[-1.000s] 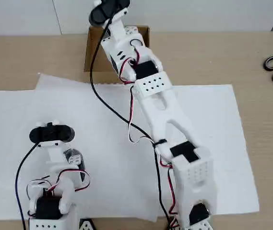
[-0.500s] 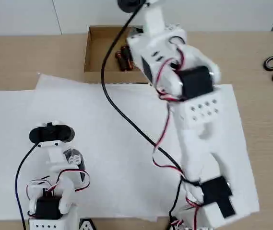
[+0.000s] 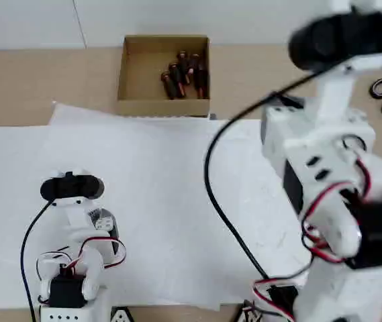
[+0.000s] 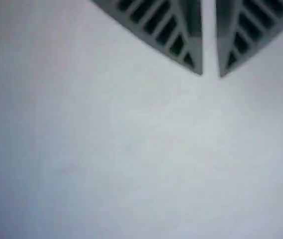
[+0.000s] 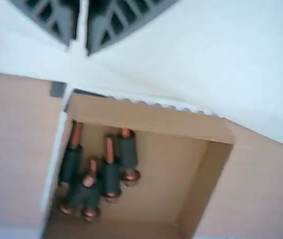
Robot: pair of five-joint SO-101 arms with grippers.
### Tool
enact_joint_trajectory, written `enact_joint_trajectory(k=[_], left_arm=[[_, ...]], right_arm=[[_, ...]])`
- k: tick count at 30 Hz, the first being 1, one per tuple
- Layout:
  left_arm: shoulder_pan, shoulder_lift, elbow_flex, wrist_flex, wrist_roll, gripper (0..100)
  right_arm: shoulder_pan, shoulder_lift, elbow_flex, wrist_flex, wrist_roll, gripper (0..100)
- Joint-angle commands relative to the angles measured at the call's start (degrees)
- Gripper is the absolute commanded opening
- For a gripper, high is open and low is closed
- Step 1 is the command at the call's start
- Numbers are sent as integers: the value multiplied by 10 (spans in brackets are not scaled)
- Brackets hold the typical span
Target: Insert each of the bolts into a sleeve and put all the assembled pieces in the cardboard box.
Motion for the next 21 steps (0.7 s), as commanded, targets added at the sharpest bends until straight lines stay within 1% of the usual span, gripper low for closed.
enact_joint_trajectory(k=[1, 4, 7, 10, 14, 16, 18, 21], left_arm=[[-2, -4, -1, -13, 2, 8], [-2, -4, -1, -13, 2, 8], [-2, -4, -1, -13, 2, 8], [-2, -4, -1, -13, 2, 8], [-2, -4, -1, -13, 2, 8], [-2, -4, -1, -13, 2, 8], [-2, -4, -1, -13, 2, 8], [-2, -4, -1, -13, 2, 8]], right_arm=[[11, -116, 127, 2, -4, 2], [11, -246, 255, -8, -1, 2], [14, -374, 416, -25, 21, 2], [14, -500, 571, -63, 25, 2], [11, -641, 738, -112, 29, 2], [10, -703, 811, -124, 56, 2], [13, -722, 874, -124, 76, 2], [13, -708, 934, -133, 64, 2]])
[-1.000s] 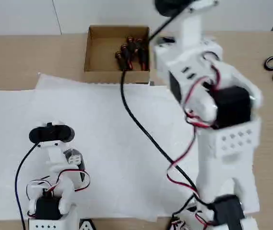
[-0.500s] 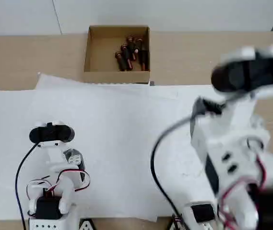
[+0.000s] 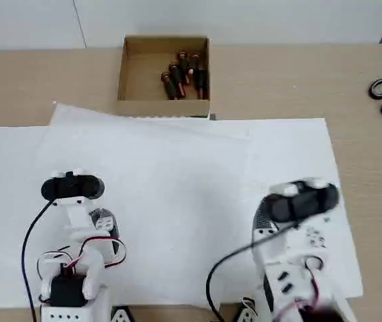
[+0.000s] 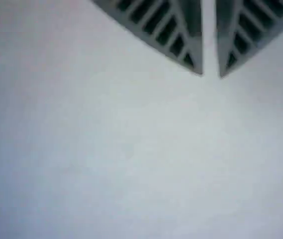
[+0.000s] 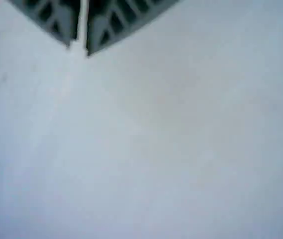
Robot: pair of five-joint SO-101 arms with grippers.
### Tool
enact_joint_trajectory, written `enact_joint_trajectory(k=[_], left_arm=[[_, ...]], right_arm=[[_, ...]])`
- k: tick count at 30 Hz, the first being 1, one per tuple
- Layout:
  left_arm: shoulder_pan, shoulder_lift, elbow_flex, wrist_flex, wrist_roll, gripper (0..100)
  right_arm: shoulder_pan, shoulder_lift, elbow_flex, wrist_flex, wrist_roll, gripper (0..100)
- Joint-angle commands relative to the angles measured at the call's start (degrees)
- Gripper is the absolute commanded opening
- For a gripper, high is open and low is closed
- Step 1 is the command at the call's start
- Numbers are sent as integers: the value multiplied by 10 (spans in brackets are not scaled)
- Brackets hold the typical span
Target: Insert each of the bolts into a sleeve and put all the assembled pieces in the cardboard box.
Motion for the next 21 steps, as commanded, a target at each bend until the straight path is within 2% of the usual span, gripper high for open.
enact_joint_trajectory(k=[1, 5, 13, 21], left_arm=[[-2, -4, -1, -13, 2, 8], [-2, -4, -1, -13, 2, 8], [-2, -4, -1, -13, 2, 8], [-2, -4, -1, -13, 2, 8]], right_arm=[[2, -15, 62, -38, -3, 2], [4, -17, 118, -84, 1, 3], [5, -17, 253, -93, 1, 3], [3, -16, 303, -175, -4, 3]])
